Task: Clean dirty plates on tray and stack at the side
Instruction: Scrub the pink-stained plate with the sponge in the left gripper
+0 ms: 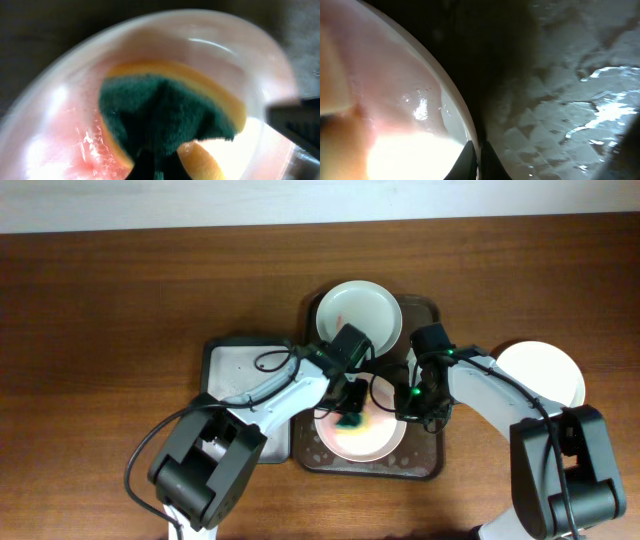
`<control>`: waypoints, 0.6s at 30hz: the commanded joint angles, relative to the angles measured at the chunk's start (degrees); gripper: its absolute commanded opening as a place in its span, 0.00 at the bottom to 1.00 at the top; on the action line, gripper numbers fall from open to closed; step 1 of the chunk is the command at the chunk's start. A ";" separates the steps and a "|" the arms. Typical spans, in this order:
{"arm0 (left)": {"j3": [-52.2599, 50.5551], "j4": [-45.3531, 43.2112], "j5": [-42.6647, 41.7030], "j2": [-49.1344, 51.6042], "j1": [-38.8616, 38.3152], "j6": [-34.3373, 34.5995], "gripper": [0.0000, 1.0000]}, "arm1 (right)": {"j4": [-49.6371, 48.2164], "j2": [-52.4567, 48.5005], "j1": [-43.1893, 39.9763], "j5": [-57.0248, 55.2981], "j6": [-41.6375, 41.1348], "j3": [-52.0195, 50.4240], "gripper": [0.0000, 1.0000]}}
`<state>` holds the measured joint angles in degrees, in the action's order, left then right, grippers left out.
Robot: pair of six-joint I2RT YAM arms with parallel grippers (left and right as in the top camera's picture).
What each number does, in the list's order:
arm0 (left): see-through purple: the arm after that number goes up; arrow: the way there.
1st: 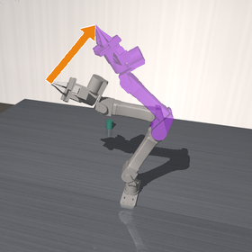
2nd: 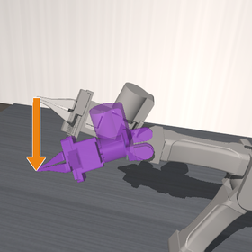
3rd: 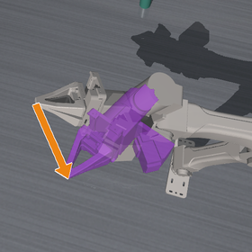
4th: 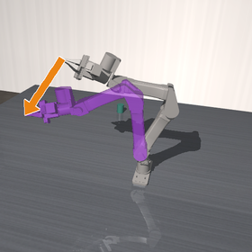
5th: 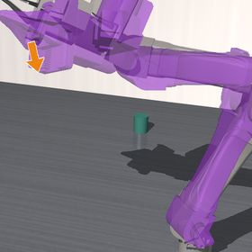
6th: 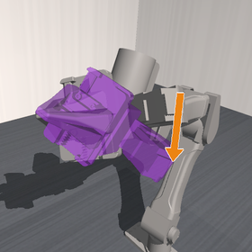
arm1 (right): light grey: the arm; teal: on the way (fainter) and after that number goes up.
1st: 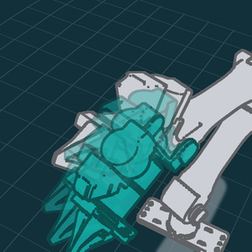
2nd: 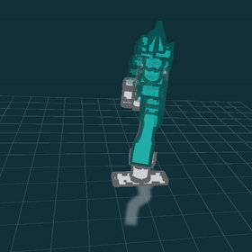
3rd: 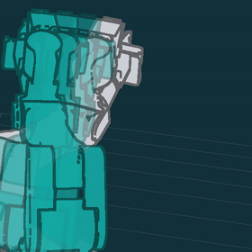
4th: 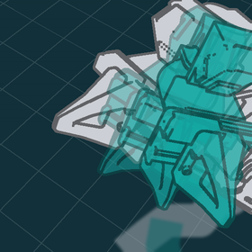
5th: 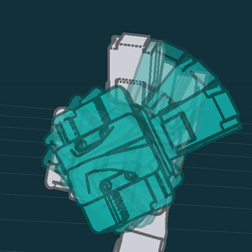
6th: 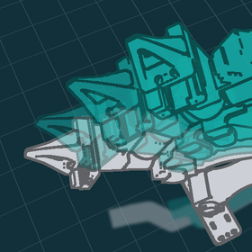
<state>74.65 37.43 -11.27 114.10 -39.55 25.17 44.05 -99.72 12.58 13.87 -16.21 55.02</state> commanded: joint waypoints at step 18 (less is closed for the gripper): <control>4.02 -5.60 -16.63 4.31 -2.73 -2.08 0.00 | 0.46 -2.34 -0.24 -3.96 -0.13 -1.11 0.04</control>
<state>79.26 31.42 -22.20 117.58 -41.17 24.05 44.47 -100.36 12.10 15.27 -17.52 55.20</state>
